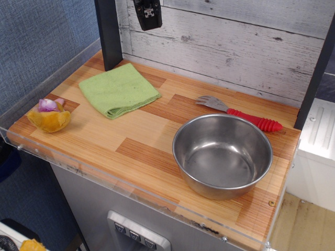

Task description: Move the green cloth from left side to right side

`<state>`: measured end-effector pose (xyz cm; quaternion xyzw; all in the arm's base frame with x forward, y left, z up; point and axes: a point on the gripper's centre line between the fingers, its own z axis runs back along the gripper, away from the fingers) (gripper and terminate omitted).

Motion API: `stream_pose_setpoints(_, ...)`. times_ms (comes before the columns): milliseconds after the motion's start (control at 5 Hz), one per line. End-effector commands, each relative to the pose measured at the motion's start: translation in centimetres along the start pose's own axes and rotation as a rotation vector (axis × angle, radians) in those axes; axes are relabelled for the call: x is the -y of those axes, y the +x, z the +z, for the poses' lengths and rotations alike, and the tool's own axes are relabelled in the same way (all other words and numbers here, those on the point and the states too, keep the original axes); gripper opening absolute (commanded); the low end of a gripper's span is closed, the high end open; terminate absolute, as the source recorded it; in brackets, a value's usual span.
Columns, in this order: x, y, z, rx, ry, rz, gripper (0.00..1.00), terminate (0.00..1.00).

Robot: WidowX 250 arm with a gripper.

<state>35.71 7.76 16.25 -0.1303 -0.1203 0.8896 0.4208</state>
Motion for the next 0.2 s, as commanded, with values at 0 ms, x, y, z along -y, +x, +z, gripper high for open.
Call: stream_pose_setpoints(0, 0.13, 0.17, 1.74, -0.022, -0.043, 0.003, 1.00, 1.00)
